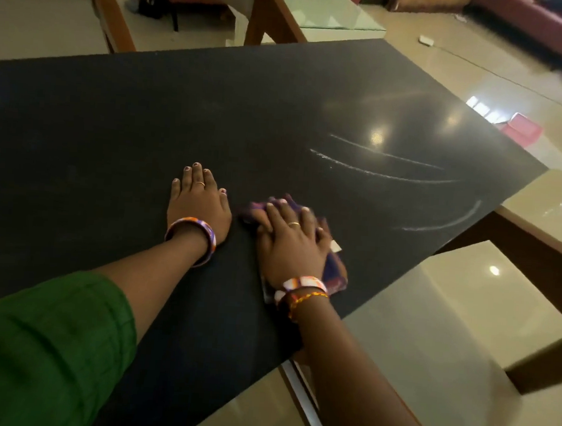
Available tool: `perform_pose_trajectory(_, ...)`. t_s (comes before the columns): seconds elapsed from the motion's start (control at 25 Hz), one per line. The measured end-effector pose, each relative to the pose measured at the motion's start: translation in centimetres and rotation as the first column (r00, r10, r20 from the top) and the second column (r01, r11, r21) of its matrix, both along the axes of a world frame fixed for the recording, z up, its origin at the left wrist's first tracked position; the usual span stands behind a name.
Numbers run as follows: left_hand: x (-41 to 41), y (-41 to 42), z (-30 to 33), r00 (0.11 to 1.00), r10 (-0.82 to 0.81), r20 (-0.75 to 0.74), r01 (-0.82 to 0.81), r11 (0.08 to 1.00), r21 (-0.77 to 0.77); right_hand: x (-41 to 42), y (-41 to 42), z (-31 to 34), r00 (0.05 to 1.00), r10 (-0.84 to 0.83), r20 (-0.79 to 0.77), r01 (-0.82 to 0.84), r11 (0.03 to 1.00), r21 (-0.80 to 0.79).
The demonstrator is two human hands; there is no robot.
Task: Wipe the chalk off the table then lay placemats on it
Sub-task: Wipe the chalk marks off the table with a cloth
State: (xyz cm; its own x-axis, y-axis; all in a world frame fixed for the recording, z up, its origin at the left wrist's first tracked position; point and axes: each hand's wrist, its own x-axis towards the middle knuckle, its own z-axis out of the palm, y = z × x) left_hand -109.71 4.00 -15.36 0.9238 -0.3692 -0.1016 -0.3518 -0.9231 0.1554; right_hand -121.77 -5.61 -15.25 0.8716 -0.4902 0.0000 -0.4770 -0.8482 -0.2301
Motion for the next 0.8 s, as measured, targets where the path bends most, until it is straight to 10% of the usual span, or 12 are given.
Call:
perform_pose_trajectory(0.24,0.0,-0.4,0.0,1.0,-0.001,0.0,0.001,0.999,0.047,-9.3,-11.2,0.4,0.794,-0.607,0.031,0.587,0.78,0.216)
perform_pose_trajectory(0.56,0.2,0.1,0.2,0.999,-0.031,-0.025,0.031,0.999,0.037,-6.7,1.9,0.4,0.999,0.003,-0.044,0.0,0.999,0.05)
perform_pose_trajectory(0.8,0.0,0.1,0.3,0.999,-0.036,0.005,0.036,0.998,0.049,-10.3,-10.9,0.1,0.834,-0.549,0.051,0.511,0.804,0.303)
